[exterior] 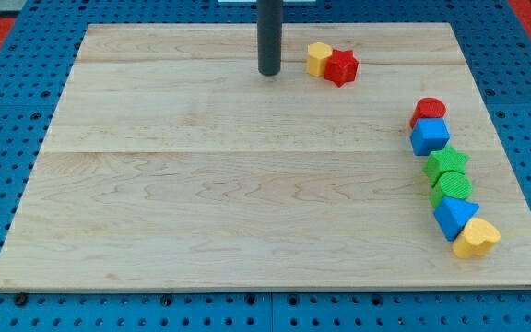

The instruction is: Move the red blocks on the top of the blue cube

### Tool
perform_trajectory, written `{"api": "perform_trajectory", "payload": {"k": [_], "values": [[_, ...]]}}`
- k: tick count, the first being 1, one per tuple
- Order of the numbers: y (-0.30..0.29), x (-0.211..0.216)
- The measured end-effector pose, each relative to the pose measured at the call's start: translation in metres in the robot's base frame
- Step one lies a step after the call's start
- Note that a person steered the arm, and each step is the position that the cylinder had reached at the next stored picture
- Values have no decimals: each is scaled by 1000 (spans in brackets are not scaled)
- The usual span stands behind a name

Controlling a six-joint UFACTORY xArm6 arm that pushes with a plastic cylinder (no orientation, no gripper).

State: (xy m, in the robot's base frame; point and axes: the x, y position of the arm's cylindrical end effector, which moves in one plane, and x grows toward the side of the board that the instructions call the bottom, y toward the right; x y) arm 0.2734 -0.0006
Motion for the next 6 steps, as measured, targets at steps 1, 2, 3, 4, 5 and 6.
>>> {"api": "perform_trajectory", "payload": {"k": [1, 2, 3, 4, 5, 6], "values": [[33, -10], [73, 8], [98, 34], [145, 43], [146, 43], [146, 48]]}}
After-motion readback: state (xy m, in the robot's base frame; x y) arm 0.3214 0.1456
